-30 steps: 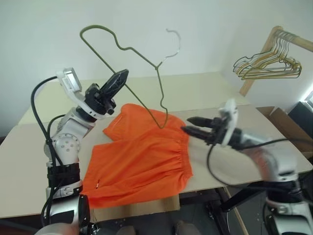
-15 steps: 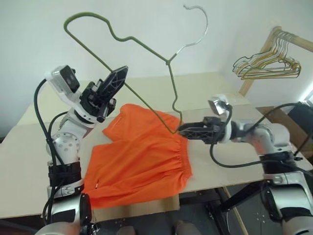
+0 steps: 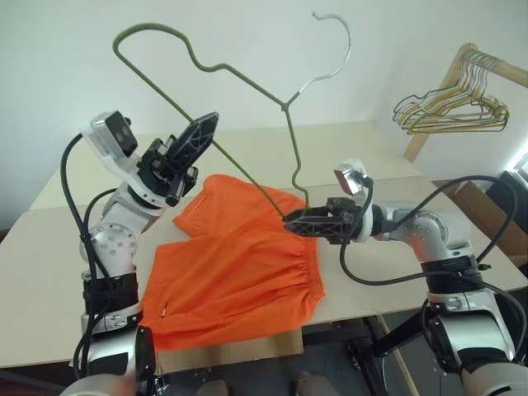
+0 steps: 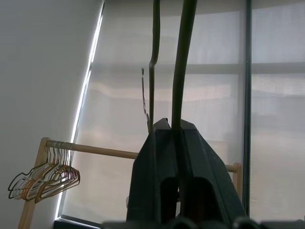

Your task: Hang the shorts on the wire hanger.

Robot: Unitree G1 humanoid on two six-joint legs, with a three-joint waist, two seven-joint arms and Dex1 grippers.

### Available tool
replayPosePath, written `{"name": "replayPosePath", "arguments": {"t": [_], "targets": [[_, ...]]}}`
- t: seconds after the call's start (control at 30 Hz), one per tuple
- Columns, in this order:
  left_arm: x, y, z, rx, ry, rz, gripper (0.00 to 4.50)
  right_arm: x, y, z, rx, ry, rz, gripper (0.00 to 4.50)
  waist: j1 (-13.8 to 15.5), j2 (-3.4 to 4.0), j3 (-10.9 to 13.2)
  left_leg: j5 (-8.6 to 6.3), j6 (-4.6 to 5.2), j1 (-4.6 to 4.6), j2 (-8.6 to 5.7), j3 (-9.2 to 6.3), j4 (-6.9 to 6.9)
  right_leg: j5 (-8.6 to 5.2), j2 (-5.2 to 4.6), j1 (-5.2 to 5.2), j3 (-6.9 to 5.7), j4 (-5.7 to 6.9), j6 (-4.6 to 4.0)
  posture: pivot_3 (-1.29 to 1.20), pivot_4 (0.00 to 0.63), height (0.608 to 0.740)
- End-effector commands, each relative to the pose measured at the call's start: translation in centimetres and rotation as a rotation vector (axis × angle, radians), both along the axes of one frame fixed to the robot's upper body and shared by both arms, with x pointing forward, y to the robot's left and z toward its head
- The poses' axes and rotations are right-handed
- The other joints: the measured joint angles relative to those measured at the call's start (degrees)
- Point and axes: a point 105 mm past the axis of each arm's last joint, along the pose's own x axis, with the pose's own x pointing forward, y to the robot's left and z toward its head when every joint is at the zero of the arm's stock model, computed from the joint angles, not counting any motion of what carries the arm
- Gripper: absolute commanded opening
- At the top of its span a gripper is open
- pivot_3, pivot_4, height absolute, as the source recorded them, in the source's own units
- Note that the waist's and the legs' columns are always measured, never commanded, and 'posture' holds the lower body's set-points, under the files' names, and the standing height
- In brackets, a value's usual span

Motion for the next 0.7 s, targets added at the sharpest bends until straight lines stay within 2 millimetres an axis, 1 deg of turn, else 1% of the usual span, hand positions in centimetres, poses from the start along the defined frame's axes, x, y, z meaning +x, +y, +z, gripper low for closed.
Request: {"name": "replayPosePath", "arguments": {"t": [0.03,0.2,0.3,0.37,0.4,0.47,0.5,0.57,0.7], "targets": [[-0.7,-0.1,0.6,-0.002,-0.035,-0.007,0.00,-0.2,0.3,2.1,0.028,-0.068,0.024,3.17,0.0,0.00,0.0,0.00,0.00,0.00,0.00,0.00,0.00,0.00,0.00,0.00,0.00,0.00,0.00,-0.03,0.000,0.740],[-0.5,-0.2,0.2,-0.003,-0.018,-0.001,0.00,-0.3,0.5,2.7,0.044,-0.074,0.039,3.17,0.0,0.00,0.0,0.00,0.00,0.00,0.00,0.00,0.00,0.00,0.00,-0.01,0.00,0.00,0.00,-0.03,0.000,0.740],[-0.4,-0.2,0.1,-0.005,-0.013,0.001,0.00,-0.5,0.6,2.7,0.037,-0.078,0.049,2.62,0.0,0.00,0.0,0.00,0.00,0.00,0.00,0.00,0.00,0.00,0.00,-0.01,0.00,0.00,0.00,-0.04,0.000,0.740],[-0.3,-0.2,0.0,-0.008,-0.011,0.002,0.00,-0.5,0.6,2.7,0.036,-0.079,0.052,2.03,0.0,0.00,0.0,0.00,0.00,-0.01,0.00,0.00,0.00,0.00,0.00,-0.01,0.00,0.00,0.00,-0.04,0.000,0.740],[-0.3,-0.2,0.0,-0.010,-0.009,0.002,0.00,-0.5,0.7,2.7,0.037,-0.080,0.052,1.60,0.0,0.00,0.0,0.00,0.00,-0.01,0.00,0.00,0.00,0.00,0.00,-0.01,0.00,-0.01,0.00,-0.04,0.000,0.740],[-0.2,-0.2,-0.1,-0.010,-0.006,0.003,0.00,-0.5,0.7,2.7,0.034,-0.084,0.052,0.97,0.0,0.00,0.0,0.00,0.00,-0.01,0.00,0.00,0.00,0.00,0.00,-0.01,0.00,-0.01,0.00,-0.04,0.000,0.740],[-0.2,-0.2,-0.1,-0.012,-0.003,0.005,0.00,-0.5,0.7,2.7,0.032,-0.089,0.052,0.50,0.0,0.00,0.0,0.00,0.00,-0.01,0.00,0.00,0.00,0.00,0.00,-0.01,0.00,-0.01,0.00,-0.04,0.000,0.740],[-0.1,-0.3,-0.2,-0.013,0.001,0.006,0.00,-0.5,0.8,2.7,0.030,-0.094,0.052,0.06,-0.1,0.01,0.0,0.00,0.00,0.00,0.00,0.00,0.00,0.00,0.00,-0.01,0.00,0.00,0.00,-0.04,0.000,0.740],[0.2,-0.3,-0.6,-0.004,0.018,0.019,0.00,-0.4,0.9,2.7,0.027,-0.103,0.051,0.06,-0.1,0.01,0.0,0.00,0.00,-0.01,0.00,0.01,0.00,0.00,0.00,-0.02,0.01,0.00,0.00,-0.04,0.000,0.740]]}}
